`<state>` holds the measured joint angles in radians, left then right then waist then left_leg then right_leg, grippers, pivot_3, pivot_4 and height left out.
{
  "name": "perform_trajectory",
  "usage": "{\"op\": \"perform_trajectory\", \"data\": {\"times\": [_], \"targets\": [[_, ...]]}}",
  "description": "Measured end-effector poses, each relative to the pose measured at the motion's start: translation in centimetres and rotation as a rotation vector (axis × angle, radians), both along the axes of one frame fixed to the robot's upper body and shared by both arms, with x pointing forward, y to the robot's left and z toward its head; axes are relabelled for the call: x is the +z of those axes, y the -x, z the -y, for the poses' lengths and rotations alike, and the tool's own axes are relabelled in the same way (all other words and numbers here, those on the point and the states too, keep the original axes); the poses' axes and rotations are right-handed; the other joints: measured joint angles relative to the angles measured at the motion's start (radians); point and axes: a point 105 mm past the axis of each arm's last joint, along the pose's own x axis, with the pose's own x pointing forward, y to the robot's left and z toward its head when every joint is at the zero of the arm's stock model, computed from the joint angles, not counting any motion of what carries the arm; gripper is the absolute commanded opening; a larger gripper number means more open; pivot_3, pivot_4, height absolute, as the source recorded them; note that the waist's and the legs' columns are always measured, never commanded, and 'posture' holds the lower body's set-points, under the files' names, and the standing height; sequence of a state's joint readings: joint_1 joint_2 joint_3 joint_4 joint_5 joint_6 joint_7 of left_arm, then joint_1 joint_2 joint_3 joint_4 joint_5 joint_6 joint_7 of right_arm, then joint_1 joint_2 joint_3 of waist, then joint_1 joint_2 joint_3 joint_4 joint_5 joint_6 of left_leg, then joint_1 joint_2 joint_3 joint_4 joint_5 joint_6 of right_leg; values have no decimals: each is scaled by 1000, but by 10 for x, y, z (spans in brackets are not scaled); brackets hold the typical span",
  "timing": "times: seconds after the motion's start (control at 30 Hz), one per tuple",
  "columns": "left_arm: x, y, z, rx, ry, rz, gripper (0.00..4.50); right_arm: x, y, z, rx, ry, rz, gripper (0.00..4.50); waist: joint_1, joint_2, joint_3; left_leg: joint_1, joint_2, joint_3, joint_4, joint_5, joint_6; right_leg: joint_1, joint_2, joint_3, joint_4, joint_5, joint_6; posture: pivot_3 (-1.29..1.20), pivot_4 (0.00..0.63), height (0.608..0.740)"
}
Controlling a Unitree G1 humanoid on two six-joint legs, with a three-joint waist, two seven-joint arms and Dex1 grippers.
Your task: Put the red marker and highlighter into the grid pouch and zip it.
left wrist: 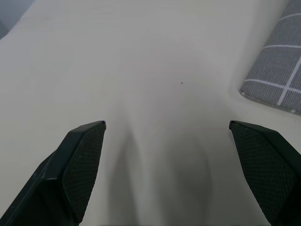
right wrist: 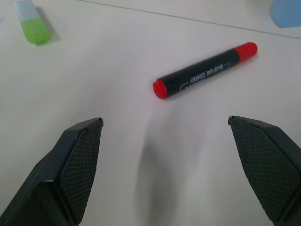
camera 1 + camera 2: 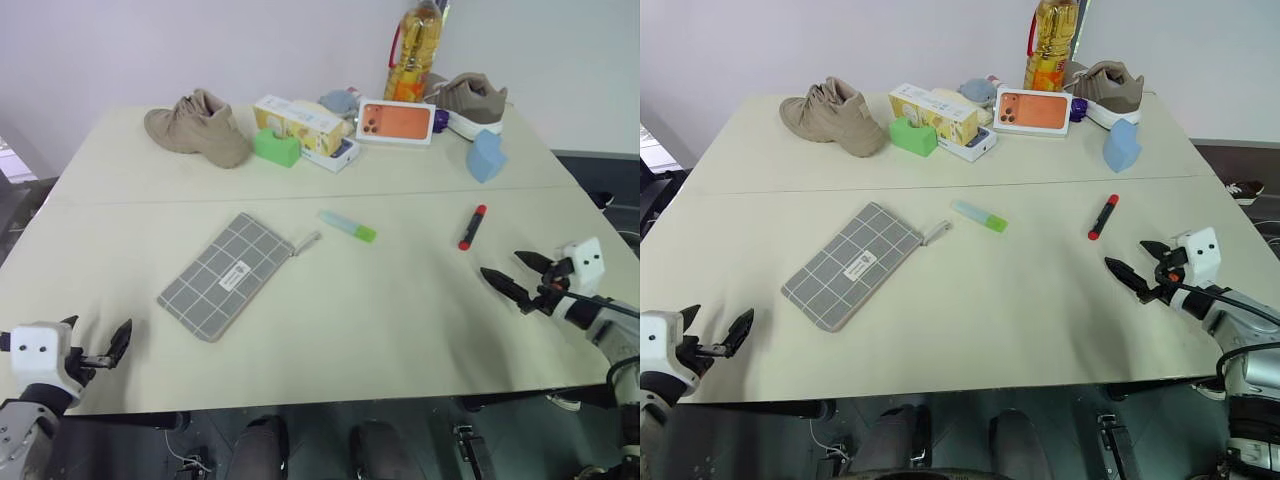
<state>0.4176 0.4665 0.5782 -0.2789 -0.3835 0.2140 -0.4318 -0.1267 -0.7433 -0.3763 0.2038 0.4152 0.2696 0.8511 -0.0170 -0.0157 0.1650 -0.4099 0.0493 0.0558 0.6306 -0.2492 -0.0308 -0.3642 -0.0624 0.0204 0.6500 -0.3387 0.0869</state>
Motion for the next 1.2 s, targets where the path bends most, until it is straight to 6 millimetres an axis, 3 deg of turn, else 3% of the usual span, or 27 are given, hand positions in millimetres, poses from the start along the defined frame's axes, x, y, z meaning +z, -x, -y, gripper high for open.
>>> {"op": "perform_trajectory", "data": {"times": [0.23, 0.3, 0.37, 0.5, 0.6, 0.7, 1.03, 1.2], "targets": [[-1, -2, 2, 3, 23, 15, 4500, 2, -7, -10, 16, -20, 11, 4473, -1, 0, 0, 0, 0, 0, 0, 0, 0, 0, 1, 0, 1, 0, 1, 0, 150, 740], [0, -3, 3, 2, 27, 23, 4500, 5, -12, -25, 52, -38, 28, 4473, -4, 0, 0, 1, 0, 0, 0, 0, 0, 0, 1, 0, 2, 1, 1, 0, 150, 740], [0, -4, 4, 2, 22, 27, 4500, 7, -18, -52, 122, -62, 50, 4473, -6, 0, 0, 2, 1, 0, 0, 0, 0, 0, 2, 0, 4, 1, 1, 0, 150, 740], [1, -6, 7, 11, 25, 58, 4500, 14, -26, -115, 291, -110, 84, 3262, -3, 0, 0, 2, 1, 0, 1, 0, 0, -1, 2, 0, 5, 1, 2, 0, 150, 740], [-1, -7, 12, -1, 18, 71, 4500, 29, -33, -176, 427, -135, 131, 1557, -5, 0, 0, 1, 1, -1, 1, 0, 0, -2, 2, 0, 5, 1, 2, 0, 150, 740], [-1, -10, 21, -33, 5, 82, 4500, 29, -32, -224, 522, -101, 135, 59, 3, -2, -1, 1, 1, -1, 1, 0, 0, -2, 2, -1, 6, 1, 2, 0, 150, 740], [-2, -10, 27, -152, -139, 55, 4500, 7, -43, -342, 608, -14, 66, 59, -27, -4, -2, 0, 0, -1, 1, 2, -3, -7, 1, 0, 12, 1, 1, 0, 150, 740], [-3, -4, 29, -195, -179, 37, 4500, -14, -59, -366, 537, 22, -32, 59, -31, -4, -2, 0, 1, -1, 0, 3, -5, -9, 1, 0, 14, 1, 1, 0, 150, 740]]}}
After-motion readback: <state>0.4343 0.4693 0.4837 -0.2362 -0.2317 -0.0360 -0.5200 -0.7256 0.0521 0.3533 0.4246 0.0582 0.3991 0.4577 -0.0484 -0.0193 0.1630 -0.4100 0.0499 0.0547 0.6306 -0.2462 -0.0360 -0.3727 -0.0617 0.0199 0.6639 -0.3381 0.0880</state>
